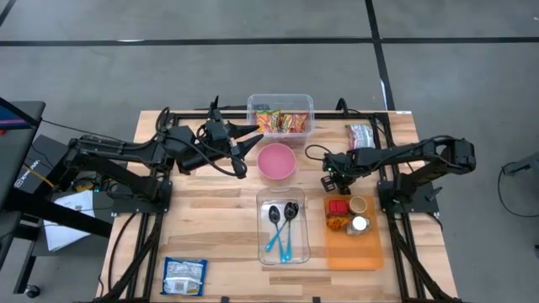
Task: Pick & Place Food Item
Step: Put the blue spoon into the bottom transparent bin
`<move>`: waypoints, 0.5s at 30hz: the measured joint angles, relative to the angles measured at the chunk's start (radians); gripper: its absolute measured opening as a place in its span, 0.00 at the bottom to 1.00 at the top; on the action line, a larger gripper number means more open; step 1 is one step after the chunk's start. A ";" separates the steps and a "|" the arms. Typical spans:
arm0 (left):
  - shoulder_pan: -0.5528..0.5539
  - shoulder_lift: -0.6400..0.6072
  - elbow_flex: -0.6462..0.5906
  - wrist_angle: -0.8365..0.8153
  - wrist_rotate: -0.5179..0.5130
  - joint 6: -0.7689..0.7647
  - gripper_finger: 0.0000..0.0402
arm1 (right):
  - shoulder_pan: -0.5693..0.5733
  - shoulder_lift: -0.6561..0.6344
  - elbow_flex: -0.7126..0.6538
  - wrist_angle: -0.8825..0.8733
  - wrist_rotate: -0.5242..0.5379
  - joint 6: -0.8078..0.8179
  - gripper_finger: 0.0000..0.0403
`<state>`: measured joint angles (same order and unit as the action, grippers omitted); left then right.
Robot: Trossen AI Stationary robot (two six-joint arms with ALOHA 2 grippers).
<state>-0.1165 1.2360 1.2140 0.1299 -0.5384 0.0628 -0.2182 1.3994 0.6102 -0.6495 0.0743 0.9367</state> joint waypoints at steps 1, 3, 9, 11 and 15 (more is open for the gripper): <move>0.000 0.000 0.000 0.000 0.000 0.000 0.28 | 0.007 0.000 0.000 0.005 0.003 0.003 0.02; 0.000 0.000 0.000 0.000 0.000 0.000 0.28 | 0.022 0.000 0.000 0.014 0.011 0.012 0.03; 0.000 0.000 0.000 0.000 0.000 0.000 0.28 | 0.075 -0.046 0.002 0.020 0.056 0.050 0.03; 0.000 0.000 0.000 0.000 0.000 0.000 0.28 | 0.091 -0.089 0.002 0.011 0.087 0.078 0.03; 0.000 0.000 0.000 0.000 0.000 0.000 0.28 | 0.108 -0.207 0.002 -0.006 0.165 0.122 0.02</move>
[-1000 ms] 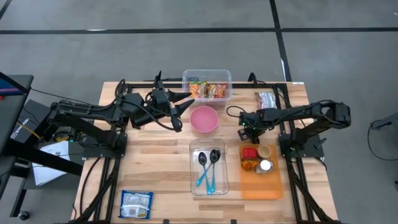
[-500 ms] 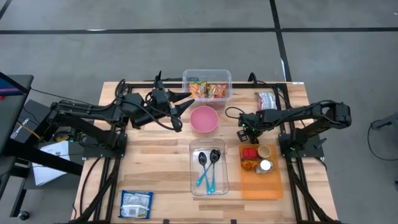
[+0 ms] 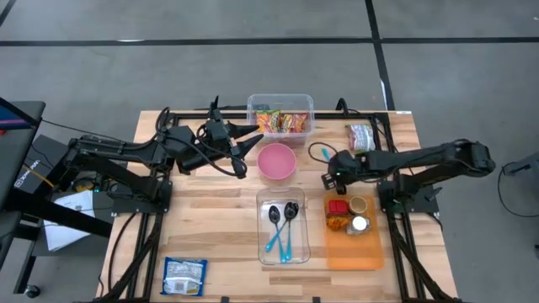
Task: Pick & Place Food Item
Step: Put the blue spoon into the bottom transparent bin
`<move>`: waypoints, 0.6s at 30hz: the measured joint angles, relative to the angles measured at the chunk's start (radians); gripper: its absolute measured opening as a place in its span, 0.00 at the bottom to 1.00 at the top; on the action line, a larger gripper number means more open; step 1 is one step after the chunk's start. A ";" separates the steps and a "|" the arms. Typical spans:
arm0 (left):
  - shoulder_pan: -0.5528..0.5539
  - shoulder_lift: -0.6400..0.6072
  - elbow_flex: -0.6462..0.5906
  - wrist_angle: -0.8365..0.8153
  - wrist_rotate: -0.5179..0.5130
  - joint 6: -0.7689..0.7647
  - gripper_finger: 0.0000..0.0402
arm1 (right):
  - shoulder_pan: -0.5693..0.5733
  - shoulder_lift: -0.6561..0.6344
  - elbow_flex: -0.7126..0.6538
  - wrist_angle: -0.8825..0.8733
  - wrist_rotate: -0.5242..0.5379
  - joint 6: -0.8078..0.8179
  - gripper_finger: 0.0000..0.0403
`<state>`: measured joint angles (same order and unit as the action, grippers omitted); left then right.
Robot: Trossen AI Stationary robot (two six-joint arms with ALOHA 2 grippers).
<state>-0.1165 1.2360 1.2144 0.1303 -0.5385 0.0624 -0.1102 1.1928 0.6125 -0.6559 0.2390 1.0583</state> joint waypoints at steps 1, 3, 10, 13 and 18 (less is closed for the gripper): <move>0.000 0.000 0.000 0.000 0.000 0.000 0.28 | 0.000 -0.031 0.000 0.000 0.019 0.009 0.02; 0.000 0.000 0.000 0.000 0.000 0.000 0.28 | -0.001 -0.096 0.000 0.005 0.053 0.020 0.02; 0.000 0.004 0.001 0.002 0.000 0.007 0.28 | 0.035 -0.305 0.001 0.105 0.128 0.008 0.02; 0.000 0.018 0.001 0.002 0.000 -0.008 0.28 | 0.068 -0.371 0.001 0.188 0.177 -0.008 0.02; 0.000 0.077 0.002 0.008 0.000 -0.094 0.29 | 0.129 -0.429 0.001 0.369 0.284 -0.062 0.02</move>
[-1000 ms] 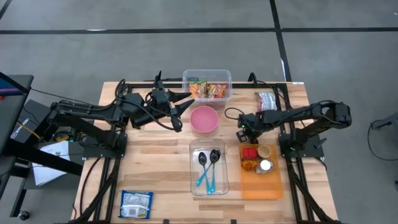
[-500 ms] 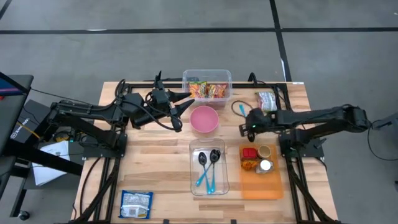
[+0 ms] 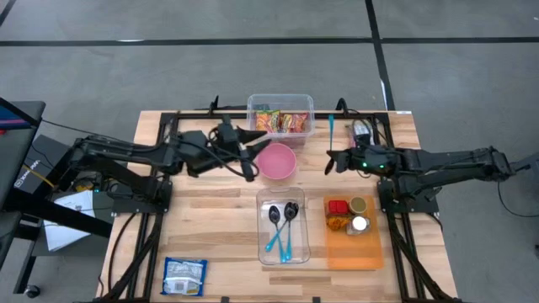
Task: Pick & Place Food Item
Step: Put the blue spoon into the bottom transparent bin
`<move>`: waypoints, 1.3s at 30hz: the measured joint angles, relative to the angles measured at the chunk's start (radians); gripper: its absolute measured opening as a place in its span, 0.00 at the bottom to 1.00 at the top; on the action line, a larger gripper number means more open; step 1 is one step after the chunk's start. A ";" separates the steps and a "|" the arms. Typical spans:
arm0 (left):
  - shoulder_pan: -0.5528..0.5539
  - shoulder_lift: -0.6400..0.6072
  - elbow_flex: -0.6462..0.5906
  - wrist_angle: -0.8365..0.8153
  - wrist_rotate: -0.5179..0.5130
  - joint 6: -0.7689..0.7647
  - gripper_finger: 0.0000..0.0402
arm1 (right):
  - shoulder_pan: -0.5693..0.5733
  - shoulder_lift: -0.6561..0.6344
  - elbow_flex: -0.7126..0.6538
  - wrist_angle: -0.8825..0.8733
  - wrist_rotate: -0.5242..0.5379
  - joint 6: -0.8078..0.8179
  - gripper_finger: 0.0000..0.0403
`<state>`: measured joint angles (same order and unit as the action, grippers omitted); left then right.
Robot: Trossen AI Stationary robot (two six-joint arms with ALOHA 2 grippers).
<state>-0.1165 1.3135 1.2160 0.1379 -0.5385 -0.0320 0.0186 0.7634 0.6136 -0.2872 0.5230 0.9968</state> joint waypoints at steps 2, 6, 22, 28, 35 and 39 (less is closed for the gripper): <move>-0.009 0.038 0.000 -0.002 0.001 0.011 0.32 | 0.019 -0.006 0.000 0.074 0.037 -0.013 0.02; -0.041 0.130 0.000 -0.001 0.013 0.132 0.41 | 0.045 0.004 0.000 0.243 0.071 -0.070 0.02; 0.008 0.334 -0.002 0.286 -0.018 -0.936 0.63 | 0.074 0.129 0.000 0.704 0.141 -0.393 0.01; 0.034 0.334 -0.002 0.288 0.077 -1.561 0.58 | 0.080 0.128 0.000 0.731 0.160 -0.535 0.01; 0.031 0.334 -0.002 0.291 0.076 -1.895 0.48 | 0.108 0.168 0.000 0.753 0.158 -0.708 0.01; 0.031 0.334 -0.002 0.290 0.073 -1.933 0.42 | 0.135 0.224 0.000 0.819 0.157 -0.803 0.01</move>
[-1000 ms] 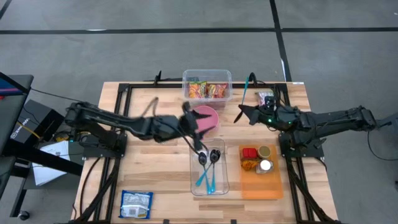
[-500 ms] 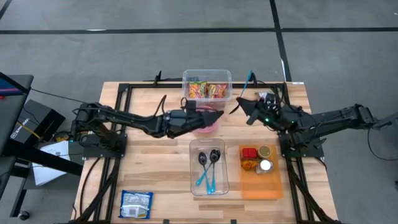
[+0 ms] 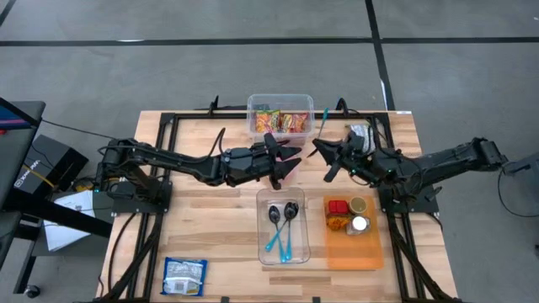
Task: Pick & Place Food Item
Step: Put the blue spoon into the bottom transparent bin
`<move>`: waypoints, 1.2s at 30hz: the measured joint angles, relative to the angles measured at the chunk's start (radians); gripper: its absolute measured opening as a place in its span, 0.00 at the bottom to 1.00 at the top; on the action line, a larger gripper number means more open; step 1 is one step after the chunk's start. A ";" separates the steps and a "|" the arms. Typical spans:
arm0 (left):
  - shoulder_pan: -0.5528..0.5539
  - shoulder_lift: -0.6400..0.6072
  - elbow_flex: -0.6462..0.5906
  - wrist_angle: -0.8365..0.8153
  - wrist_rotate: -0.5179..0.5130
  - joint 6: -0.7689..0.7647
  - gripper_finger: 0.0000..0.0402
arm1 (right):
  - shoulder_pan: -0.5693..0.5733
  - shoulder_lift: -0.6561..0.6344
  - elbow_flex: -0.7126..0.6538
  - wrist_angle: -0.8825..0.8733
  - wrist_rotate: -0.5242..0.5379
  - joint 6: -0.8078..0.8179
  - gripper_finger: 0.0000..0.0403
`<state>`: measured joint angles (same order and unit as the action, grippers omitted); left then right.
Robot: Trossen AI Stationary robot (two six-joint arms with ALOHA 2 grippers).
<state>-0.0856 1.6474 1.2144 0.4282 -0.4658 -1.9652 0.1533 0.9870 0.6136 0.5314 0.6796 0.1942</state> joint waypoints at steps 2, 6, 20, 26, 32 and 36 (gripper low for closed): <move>-0.001 0.000 0.000 -0.001 -0.001 -0.007 0.39 | 0.009 0.035 0.000 0.075 0.000 -0.060 0.01; -0.011 0.000 0.000 0.000 -0.026 -0.018 0.36 | 0.027 0.115 0.000 0.246 -0.001 -0.214 0.01; -0.039 -0.004 0.000 0.004 -0.090 -0.056 0.36 | 0.036 0.260 0.103 0.332 -0.002 -0.414 0.01; -0.045 -0.005 0.000 0.024 -0.128 -0.052 0.36 | 0.037 0.243 0.105 0.334 -0.001 -0.439 0.01; -0.053 -0.005 0.000 0.024 -0.163 -0.052 0.35 | 0.047 0.243 0.106 0.337 -0.002 -0.437 0.01; -0.048 -0.005 0.000 0.026 -0.163 -0.052 0.34 | 0.057 0.245 0.106 0.336 -0.002 -0.433 0.01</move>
<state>-0.1333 1.6424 1.2148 0.4545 -0.6292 -2.0174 0.2103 1.2316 0.7197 0.8670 0.6779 -0.2390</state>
